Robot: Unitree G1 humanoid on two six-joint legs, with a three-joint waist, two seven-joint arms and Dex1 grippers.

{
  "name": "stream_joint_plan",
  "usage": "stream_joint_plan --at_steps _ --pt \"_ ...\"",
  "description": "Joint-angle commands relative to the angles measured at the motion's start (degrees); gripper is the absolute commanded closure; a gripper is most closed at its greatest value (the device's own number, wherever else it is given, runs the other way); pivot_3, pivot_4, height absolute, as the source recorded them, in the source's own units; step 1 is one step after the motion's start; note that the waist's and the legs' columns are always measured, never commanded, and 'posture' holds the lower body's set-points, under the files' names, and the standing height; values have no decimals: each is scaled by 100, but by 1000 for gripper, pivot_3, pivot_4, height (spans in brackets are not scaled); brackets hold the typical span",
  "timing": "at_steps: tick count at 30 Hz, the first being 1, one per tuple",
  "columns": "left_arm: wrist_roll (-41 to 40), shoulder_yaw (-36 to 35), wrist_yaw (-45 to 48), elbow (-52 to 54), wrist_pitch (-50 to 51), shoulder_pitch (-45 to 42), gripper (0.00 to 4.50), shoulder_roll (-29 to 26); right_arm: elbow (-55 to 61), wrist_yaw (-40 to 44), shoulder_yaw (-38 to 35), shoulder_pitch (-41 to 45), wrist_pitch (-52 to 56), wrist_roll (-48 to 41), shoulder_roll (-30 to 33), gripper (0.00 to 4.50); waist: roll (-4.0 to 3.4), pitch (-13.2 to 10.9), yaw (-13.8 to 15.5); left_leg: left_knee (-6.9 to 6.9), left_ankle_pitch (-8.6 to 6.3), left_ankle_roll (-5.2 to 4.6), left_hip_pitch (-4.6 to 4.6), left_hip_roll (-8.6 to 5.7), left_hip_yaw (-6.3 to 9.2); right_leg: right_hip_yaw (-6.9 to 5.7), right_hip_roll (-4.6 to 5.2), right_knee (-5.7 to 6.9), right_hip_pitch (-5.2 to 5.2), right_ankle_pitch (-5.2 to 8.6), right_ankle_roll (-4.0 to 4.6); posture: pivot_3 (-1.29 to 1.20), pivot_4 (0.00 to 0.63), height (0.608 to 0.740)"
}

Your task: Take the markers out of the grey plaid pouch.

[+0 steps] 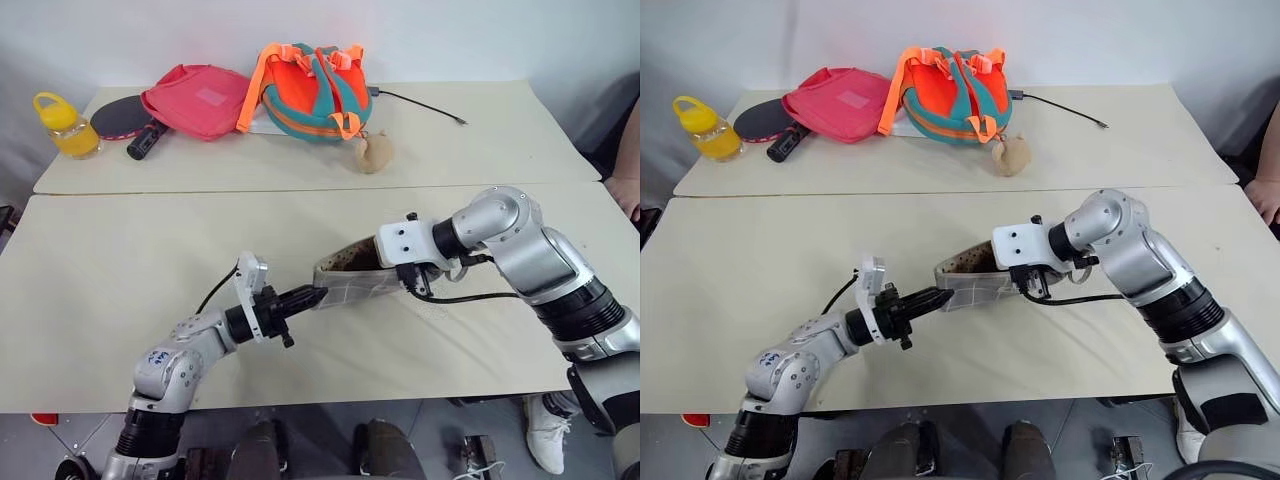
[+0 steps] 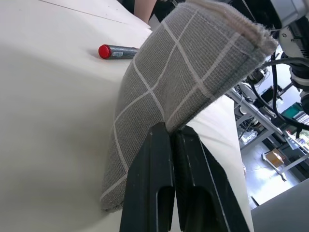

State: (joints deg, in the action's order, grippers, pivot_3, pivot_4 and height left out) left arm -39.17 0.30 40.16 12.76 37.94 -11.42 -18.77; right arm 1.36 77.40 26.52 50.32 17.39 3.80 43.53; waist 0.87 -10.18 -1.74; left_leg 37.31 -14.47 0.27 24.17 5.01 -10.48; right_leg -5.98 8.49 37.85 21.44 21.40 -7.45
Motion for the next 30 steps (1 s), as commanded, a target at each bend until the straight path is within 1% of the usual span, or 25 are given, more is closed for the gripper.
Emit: stream_joint_plan --at_steps 1,6,8,17,20,27,30 --pt "179 77 33 -66 -110 102 4500 -62 -17 -57 -39 -60 -104 129 -42 2912 0 0 1 0 0 0 0 0 0 0 0 1 0 0 0 0 150 740" --pt "190 101 48 -23 -166 142 4500 -74 10 34 -79 -162 -81 139 21 1119 0 0 1 0 0 0 0 0 0 -1 0 1 0 0 0 0 150 740" --pt "183 94 48 2 -173 148 4500 -78 56 55 -105 -209 -209 126 28 559 0 0 -7 0 0 0 0 0 0 0 0 1 0 0 0 0 150 740" --pt "216 93 12 17 -228 166 4500 -63 -43 -12 -64 -305 -430 230 -70 559 0 0 -13 1 0 0 -2 1 0 1 0 3 0 0 0 0 150 740" --pt "228 98 -16 32 -232 162 4500 -49 -81 -29 -83 -299 -470 256 -84 1197 0 0 -9 1 0 0 -2 1 0 1 0 2 0 0 0 0 150 740" --pt "187 98 -60 76 -220 182 4500 -27 245 59 -227 -145 -344 182 -16 3633 0 0 -7 1 0 0 -2 1 0 1 0 2 0 0 0 0 150 740" --pt "166 95 -88 74 -218 159 4500 -1 503 179 -319 -97 -160 74 66 3633 0 0 0 1 0 0 -1 1 0 1 0 2 0 0 0 0 150 740"
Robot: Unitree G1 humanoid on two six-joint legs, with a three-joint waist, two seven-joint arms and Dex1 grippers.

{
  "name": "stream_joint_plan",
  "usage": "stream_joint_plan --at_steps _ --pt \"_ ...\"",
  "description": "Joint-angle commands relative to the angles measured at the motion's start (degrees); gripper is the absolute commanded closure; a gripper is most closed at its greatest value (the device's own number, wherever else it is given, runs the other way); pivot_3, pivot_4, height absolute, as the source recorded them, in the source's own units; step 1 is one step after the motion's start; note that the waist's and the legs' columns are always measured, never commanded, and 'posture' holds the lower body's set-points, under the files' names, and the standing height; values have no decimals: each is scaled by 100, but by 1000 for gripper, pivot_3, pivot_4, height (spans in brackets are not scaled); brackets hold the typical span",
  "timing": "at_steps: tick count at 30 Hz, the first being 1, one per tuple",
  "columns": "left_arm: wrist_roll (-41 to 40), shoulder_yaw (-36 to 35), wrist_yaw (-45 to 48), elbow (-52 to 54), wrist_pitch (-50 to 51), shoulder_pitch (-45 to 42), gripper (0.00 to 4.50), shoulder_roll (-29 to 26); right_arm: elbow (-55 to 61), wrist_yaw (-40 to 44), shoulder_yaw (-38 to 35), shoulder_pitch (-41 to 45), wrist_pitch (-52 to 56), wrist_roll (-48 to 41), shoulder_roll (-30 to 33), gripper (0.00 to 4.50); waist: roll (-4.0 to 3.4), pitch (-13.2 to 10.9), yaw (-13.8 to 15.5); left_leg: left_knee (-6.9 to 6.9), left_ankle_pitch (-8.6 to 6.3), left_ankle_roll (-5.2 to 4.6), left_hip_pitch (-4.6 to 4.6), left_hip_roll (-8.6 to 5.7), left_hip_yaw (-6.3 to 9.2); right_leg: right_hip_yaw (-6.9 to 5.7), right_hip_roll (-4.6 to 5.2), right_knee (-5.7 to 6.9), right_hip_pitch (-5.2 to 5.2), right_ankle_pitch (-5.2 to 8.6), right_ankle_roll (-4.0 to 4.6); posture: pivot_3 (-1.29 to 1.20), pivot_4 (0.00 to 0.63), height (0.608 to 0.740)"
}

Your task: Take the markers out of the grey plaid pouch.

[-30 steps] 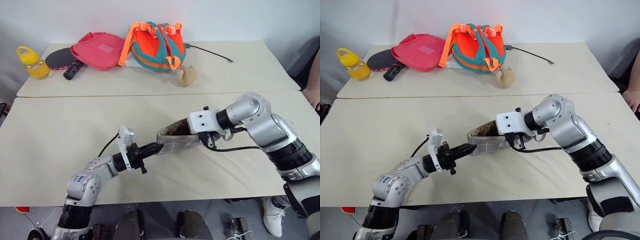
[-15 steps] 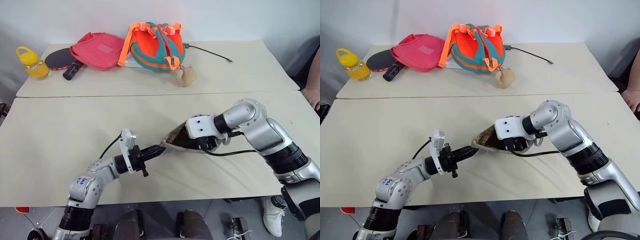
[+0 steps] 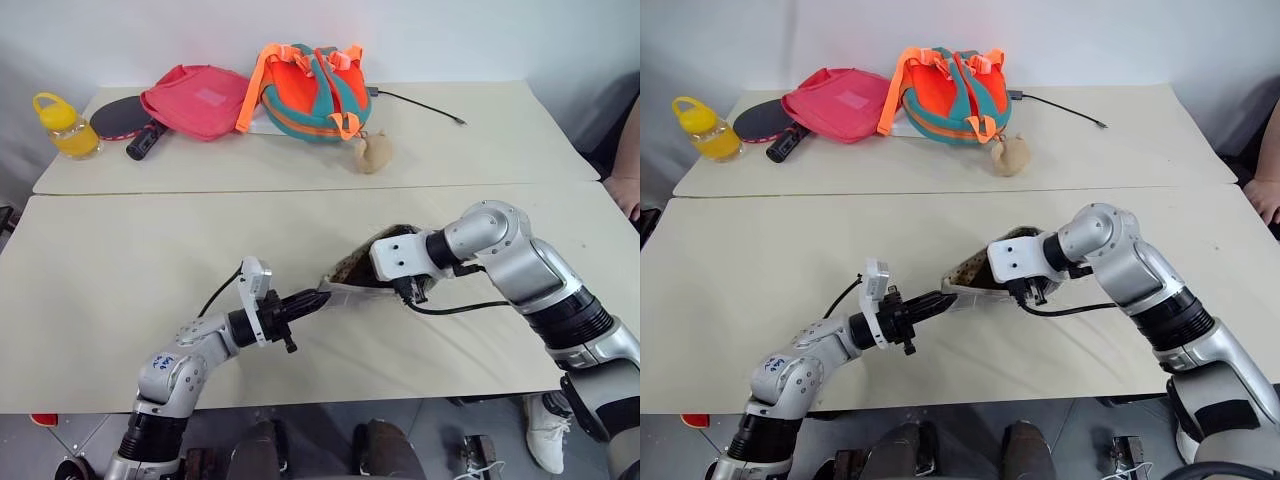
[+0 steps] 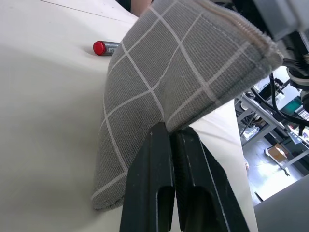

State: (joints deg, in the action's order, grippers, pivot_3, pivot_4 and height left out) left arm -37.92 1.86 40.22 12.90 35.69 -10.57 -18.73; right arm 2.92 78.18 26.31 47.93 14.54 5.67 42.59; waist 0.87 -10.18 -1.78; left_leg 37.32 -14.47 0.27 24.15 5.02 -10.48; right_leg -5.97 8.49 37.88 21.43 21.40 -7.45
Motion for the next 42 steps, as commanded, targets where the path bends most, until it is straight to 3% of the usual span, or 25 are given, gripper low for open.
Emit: stream_joint_plan --at_steps 1,14,20,30,33,37,42 --pt "35 -66 -104 55 10 65 4500 1 373 108 -312 155 113 -100 183 3633 0 0 10 0 0 0 0 0 0 0 0 0 0 0 0 0 150 740" --pt "91 -32 -79 24 -66 55 4500 3 187 72 -298 263 80 34 274 3633 0 0 9 0 0 0 0 0 0 0 0 -2 -1 0 0 0 150 740" --pt "102 -10 -83 27 -82 54 4500 13 -736 -179 88 276 -397 470 -144 3633 0 0 -5 2 0 0 -1 0 -1 0 0 0 -2 0 0 0 150 740" --pt "46 -39 -160 138 -43 124 4500 1 -1031 -188 12 324 -503 453 -470 3633 0 0 -32 2 0 0 -2 1 -1 0 -1 1 -2 0 0 0 150 740" --pt "35 -35 -165 131 -41 109 4500 16 -1018 -129 -25 332 -572 487 -435 3050 0 0 -37 2 1 1 -2 2 -1 0 -1 3 -2 0 0 0 150 740" --pt "27 -27 -160 120 -42 90 4500 29 -976 -86 -22 289 -737 558 -345 1707 0 0 -34 2 1 0 -2 2 0 0 -1 2 -3 0 0 0 150 740" --pt "32 -17 -154 116 -34 88 4500 27 -988 -125 -37 266 -802 607 -379 1707 0 0 -34 2 1 0 -2 2 0 0 -1 2 -3 0 0 0 150 740"
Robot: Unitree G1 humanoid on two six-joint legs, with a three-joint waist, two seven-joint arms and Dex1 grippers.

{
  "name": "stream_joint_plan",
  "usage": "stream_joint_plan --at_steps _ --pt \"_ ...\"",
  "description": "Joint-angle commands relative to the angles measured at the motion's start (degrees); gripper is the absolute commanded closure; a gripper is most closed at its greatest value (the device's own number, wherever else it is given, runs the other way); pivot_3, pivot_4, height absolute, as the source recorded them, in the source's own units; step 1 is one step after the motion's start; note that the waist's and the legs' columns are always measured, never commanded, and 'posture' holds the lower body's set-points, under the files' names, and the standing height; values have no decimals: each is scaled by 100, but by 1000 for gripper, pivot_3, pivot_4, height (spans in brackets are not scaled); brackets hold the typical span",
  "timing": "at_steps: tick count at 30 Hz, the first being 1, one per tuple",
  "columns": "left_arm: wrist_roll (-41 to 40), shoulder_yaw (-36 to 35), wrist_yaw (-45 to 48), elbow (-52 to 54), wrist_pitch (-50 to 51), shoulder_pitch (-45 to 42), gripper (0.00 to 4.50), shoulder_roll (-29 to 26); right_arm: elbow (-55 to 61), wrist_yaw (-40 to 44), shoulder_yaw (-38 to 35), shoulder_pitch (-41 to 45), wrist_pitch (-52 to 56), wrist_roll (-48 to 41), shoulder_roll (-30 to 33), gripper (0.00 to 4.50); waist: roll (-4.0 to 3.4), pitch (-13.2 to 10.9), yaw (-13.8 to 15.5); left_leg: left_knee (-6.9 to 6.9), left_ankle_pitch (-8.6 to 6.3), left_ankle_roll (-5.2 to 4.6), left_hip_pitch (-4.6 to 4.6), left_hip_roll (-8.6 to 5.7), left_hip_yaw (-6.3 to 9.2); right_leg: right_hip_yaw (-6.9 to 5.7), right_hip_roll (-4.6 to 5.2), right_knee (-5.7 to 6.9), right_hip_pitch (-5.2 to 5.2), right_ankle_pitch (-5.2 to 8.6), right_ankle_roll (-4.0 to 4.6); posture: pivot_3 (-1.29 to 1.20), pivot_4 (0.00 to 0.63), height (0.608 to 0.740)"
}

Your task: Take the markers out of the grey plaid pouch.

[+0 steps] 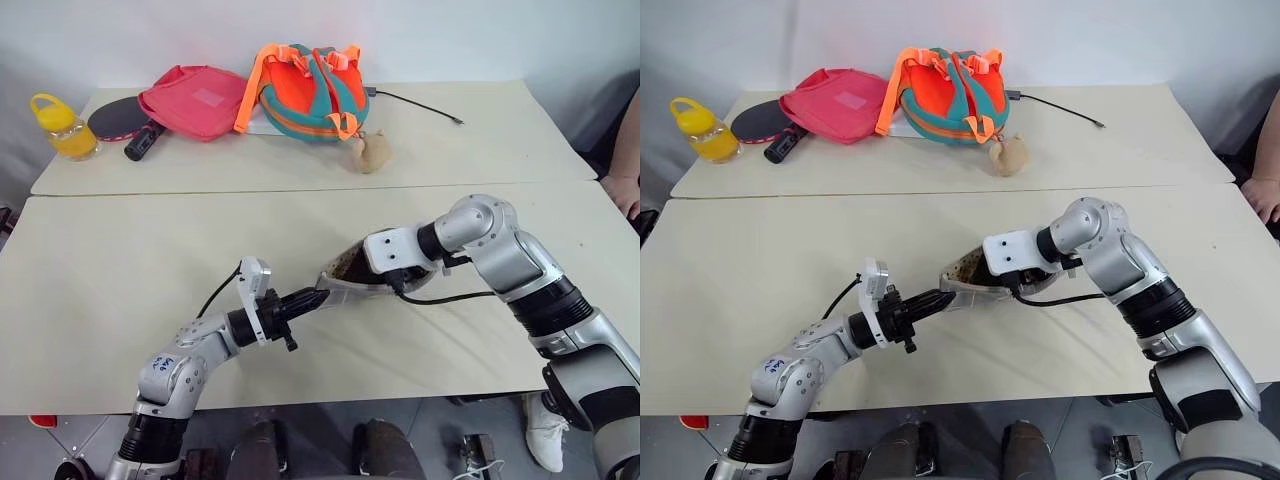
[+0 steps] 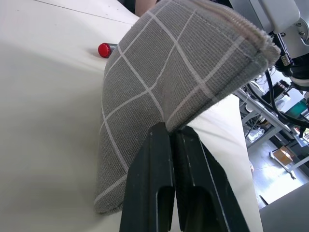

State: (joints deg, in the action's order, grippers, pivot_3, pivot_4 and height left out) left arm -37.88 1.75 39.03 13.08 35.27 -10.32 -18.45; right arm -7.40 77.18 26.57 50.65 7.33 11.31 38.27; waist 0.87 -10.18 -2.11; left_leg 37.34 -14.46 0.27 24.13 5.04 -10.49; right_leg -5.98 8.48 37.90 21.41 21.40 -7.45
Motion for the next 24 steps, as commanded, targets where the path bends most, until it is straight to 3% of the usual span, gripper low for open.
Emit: stream_joint_plan --at_steps 1,11,24 --pt "19 -8 -35 100 16 63 4500 1 29 -42 -50 -17 -105 65 46 1707 0 0 0 0 0 0 0 0 0 0 0 0 0 0 0 0 150 740" --pt "35 6 -36 124 3 91 4500 2 148 181 -34 -79 76 70 96 1707 0 0 1 0 0 0 0 0 0 0 0 0 0 0 0 0 150 740" --pt "-75 -42 9 260 -11 12 4500 37 49 76 123 -276 -108 91 -300 1707 0 0 -21 0 0 0 -1 1 0 0 -2 1 0 0 0 0 150 740"
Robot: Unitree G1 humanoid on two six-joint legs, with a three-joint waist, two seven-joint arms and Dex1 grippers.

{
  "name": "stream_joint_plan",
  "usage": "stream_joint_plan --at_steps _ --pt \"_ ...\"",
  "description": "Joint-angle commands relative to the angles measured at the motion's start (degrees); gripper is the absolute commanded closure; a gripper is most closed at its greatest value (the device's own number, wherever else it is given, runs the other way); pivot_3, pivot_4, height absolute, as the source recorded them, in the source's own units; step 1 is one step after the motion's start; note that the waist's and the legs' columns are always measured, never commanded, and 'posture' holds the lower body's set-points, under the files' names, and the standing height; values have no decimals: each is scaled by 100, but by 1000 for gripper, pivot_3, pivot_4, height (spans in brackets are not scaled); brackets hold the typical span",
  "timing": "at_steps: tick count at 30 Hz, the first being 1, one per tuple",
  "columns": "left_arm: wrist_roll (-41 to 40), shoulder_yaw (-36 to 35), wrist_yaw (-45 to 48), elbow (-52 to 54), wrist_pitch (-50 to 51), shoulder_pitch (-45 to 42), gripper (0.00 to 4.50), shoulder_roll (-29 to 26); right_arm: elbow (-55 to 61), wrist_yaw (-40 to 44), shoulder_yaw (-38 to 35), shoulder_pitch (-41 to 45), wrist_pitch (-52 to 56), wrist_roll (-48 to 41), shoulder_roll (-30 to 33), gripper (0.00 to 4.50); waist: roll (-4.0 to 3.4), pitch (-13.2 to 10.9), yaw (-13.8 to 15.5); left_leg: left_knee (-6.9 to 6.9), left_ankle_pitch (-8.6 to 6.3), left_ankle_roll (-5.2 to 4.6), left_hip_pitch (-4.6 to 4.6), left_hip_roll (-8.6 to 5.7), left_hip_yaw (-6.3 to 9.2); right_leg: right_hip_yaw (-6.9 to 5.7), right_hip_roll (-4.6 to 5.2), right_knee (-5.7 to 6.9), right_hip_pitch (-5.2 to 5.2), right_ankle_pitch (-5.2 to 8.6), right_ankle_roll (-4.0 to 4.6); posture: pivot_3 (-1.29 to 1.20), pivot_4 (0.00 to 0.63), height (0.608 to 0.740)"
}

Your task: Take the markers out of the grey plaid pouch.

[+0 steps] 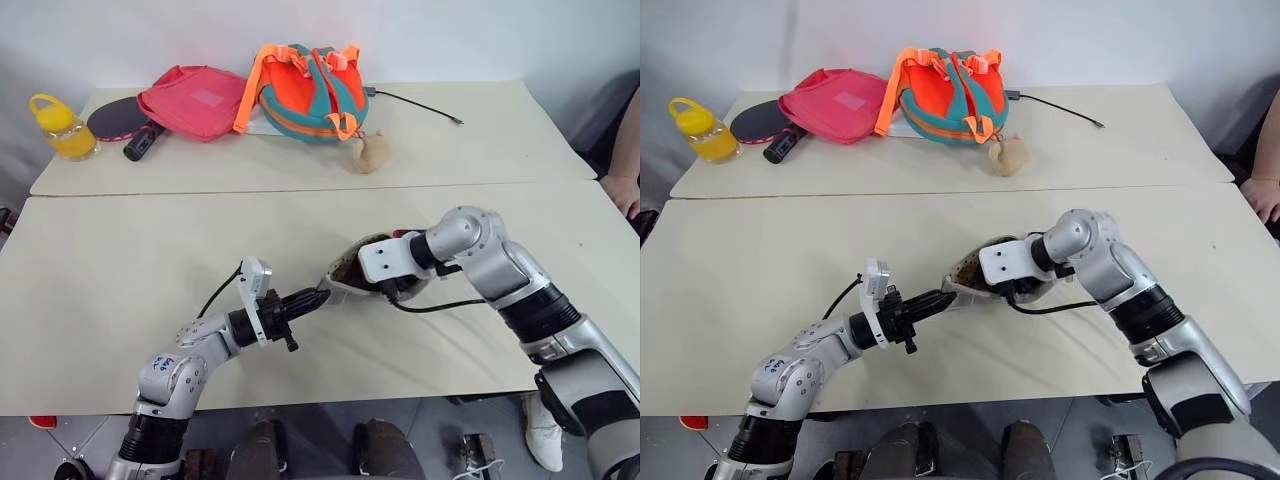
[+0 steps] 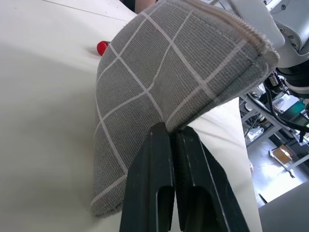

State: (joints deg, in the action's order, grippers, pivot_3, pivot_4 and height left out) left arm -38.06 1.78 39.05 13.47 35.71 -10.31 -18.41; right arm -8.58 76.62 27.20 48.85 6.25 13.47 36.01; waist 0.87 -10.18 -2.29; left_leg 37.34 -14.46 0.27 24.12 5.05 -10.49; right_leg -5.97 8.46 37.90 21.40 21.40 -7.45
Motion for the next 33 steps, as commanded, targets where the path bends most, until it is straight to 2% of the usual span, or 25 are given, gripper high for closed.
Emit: stream_joint_plan --at_steps 1,8,11,15,28,33 --pt "-62 -50 5 216 -48 13 4500 33 209 186 78 -121 5 -136 -63 1707 0 0 -4 0 0 0 0 0 0 0 0 0 0 0 0 0 150 740" --pt "-67 -33 36 254 -76 17 4500 39 41 61 178 -248 41 62 -153 1707 1 0 -10 -2 0 0 0 0 0 0 0 -1 -1 0 0 0 150 740" --pt "-22 -3 37 244 -98 17 4500 35 -53 15 140 -228 67 79 -188 2303 2 2 -35 -1 0 0 -2 0 0 0 0 -1 -3 0 0 0 150 740" --pt "-7 -17 28 256 -116 42 4500 27 -10 -66 24 -160 -35 82 -130 3443 3 2 -82 1 1 0 -4 1 0 0 0 1 -5 0 0 0 150 740" --pt "73 1 37 172 -221 33 4500 2 1335 307 -999 40 951 -917 540 3449 2 1 0 -6 0 -1 3 -2 3 -1 2 -7 0 0 0 0 150 740" --pt "302 44 93 88 -485 -39 4500 -48 1462 171 -1399 87 1240 -1484 477 3449 3 1 24 -7 0 -1 3 -3 2 -1 2 -9 1 0 0 0 150 740"
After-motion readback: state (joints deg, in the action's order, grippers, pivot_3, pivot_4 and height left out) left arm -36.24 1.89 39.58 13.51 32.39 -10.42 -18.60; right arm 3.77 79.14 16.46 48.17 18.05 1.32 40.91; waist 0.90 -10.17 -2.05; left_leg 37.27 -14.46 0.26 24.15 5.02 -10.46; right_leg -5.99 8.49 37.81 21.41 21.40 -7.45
